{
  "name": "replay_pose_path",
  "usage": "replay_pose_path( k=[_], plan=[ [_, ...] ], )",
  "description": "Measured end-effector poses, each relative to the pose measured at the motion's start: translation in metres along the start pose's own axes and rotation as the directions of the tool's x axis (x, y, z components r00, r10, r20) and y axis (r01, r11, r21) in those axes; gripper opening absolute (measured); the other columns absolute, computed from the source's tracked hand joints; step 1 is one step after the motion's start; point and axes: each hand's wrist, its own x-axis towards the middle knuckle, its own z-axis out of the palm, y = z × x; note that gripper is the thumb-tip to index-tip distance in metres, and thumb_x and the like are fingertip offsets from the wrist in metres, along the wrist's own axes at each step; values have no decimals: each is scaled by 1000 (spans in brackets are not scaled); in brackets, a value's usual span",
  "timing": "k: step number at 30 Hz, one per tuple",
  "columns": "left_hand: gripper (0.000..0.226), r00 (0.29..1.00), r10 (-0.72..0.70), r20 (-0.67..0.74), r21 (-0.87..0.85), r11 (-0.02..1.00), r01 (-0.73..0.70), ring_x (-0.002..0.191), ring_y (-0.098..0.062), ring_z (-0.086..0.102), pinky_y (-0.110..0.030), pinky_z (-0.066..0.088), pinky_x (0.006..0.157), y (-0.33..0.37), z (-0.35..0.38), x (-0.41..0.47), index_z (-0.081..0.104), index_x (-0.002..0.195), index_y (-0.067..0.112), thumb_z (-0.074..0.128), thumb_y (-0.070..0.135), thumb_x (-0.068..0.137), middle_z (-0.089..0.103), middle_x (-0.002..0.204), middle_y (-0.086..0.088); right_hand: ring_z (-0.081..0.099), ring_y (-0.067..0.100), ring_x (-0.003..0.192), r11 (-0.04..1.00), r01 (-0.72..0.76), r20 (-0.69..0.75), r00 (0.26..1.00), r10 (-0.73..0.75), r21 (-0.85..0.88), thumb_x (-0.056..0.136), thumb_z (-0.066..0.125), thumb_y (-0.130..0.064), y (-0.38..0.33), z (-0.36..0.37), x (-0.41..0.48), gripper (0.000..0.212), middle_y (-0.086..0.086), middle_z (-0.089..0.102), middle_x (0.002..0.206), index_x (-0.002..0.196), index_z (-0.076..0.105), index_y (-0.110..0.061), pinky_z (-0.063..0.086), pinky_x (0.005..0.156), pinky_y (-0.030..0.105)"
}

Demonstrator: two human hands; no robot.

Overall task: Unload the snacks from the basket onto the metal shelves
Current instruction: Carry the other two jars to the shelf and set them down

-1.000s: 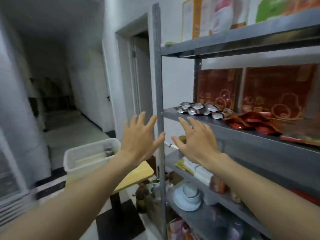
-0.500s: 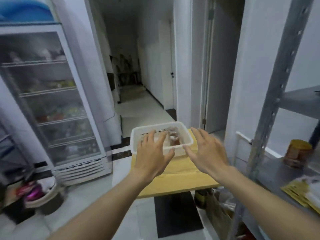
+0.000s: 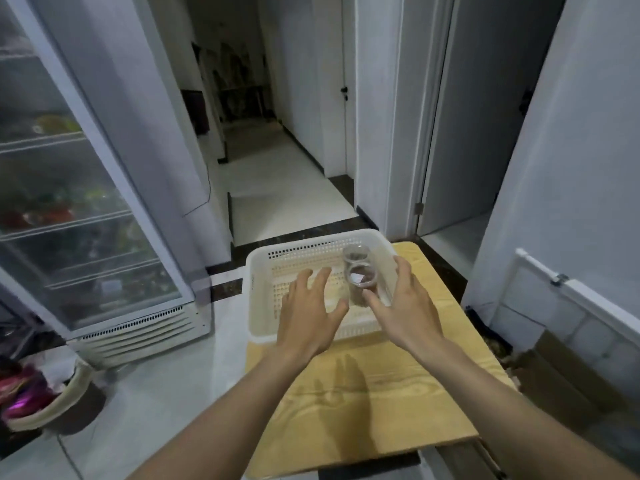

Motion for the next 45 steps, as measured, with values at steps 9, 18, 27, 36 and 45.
replay_pose_path(
  k=[9,18,27,36,45],
  plan=[
    [59,974,-17,225,-203,977,64,132,-19,41,-26,33,99,-64,70,110,38,146,29,58,42,92,37,145,-1,46,26,129,906,-349,149,935,321,239,83,76,-30,31,81,109,80,10,48,140,144,25,-15,33,87,24],
    [57,921,-107,374,-248,946,211,120,-21,50,-22,34,90,-82,135,192,42,140,33,67,29,89,45,134,-3,50,15,104,834,-495,307,855,418,243,75,84,-19,93,123,188,83,-2,46,109,137,30,-12,37,77,24],
    [72,845,-302,442,-452,739,500,120,-21,50,-37,49,94,-87,202,275,45,139,30,81,23,77,47,136,-4,67,16,98,839,-465,435,841,320,282,59,89,-7,146,182,232,83,-4,65,112,126,42,-22,57,74,29],
    [94,853,-205,480,-404,812,422,117,-16,53,-21,46,85,-84,245,315,42,141,25,90,15,61,47,132,-1,64,3,100,872,-400,359,887,291,282,47,87,-39,166,195,239,87,-14,65,112,123,45,-36,57,83,33],
    [86,922,-171,348,-447,834,324,101,-6,63,-23,52,92,-92,227,312,56,131,30,93,25,53,63,110,13,65,0,95,880,-323,253,936,244,349,51,89,-25,165,191,234,73,-17,65,107,112,52,-40,56,78,25]
  ],
)
